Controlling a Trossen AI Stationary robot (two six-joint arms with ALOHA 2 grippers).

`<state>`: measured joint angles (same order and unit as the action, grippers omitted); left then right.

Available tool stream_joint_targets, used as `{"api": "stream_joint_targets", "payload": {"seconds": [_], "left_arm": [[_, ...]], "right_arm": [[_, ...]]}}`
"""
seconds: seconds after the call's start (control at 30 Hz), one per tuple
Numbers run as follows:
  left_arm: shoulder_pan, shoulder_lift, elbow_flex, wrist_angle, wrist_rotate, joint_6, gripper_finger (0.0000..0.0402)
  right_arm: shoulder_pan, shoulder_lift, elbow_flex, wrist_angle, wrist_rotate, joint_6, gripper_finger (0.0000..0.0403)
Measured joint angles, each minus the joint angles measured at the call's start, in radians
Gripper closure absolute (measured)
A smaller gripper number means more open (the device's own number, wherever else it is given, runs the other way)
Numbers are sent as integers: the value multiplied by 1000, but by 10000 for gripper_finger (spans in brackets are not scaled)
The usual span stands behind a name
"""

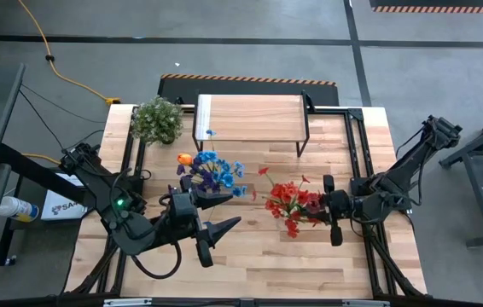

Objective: Pick and place flowers into a vace then onto a shelf
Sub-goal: Put the dark red flower into the right transparent vase

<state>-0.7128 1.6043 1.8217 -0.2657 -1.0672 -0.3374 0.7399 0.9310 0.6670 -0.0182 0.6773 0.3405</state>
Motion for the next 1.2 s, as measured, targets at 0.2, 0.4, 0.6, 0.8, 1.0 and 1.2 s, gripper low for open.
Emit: {"api": "stream_joint_targets", "payload": {"seconds": [0.2, 0.4, 0.6, 0.8, 1.0, 1.2], "left_arm": [[0, 0, 0, -7, 0, 0, 115], [0, 0, 0, -7, 1, 0, 115], [0, 0, 0, -7, 2, 0, 115], [0, 0, 0, -14, 2, 0, 115], [0, 0, 0, -16, 2, 0, 115], [0, 0, 0, -19, 1, 0, 115]], "right_arm": [[0, 0, 0, -1, -2, 2, 353], [0, 0, 0, 9, -6, 2, 318], [0, -2, 0, 17, -28, -2, 274], [0, -3, 0, 31, -33, -4, 243], [0, -17, 0, 44, -31, -9, 234], [0, -58, 0, 46, -31, -27, 247]]}}
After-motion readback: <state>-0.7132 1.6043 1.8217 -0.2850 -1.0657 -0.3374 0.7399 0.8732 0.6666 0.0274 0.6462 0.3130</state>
